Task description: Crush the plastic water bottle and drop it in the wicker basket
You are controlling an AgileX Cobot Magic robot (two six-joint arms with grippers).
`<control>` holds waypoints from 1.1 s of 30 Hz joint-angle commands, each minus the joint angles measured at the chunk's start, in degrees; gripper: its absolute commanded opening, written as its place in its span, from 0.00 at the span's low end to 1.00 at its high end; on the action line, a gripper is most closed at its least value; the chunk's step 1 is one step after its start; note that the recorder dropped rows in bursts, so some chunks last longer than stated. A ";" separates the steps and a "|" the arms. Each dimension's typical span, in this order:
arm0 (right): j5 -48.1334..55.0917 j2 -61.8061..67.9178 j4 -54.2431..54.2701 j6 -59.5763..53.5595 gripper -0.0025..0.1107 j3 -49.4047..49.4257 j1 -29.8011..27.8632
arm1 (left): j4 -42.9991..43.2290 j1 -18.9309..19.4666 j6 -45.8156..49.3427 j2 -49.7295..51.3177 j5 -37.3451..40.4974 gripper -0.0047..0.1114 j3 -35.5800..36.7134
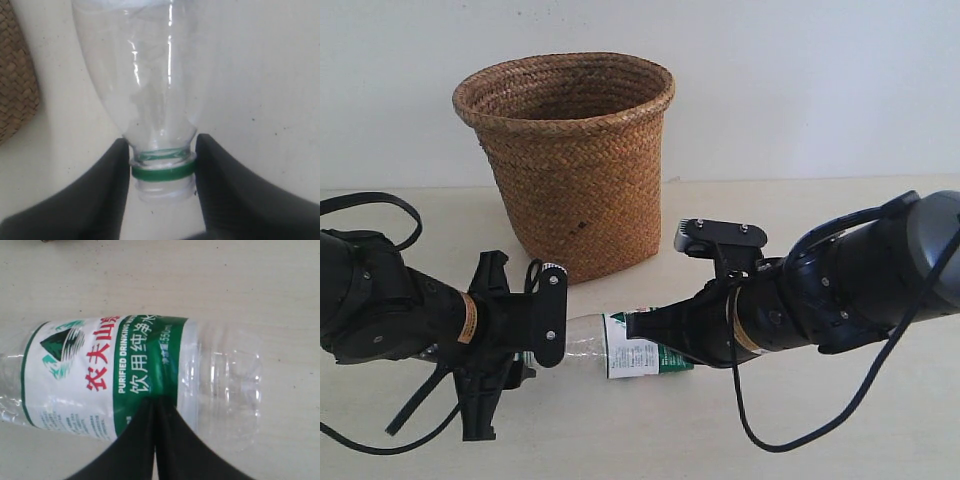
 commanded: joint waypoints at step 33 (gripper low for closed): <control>-2.53 -11.85 -0.68 0.46 0.02 0.87 -0.06 | 0.83 -0.34 -0.06 0.00 0.68 0.07 -0.14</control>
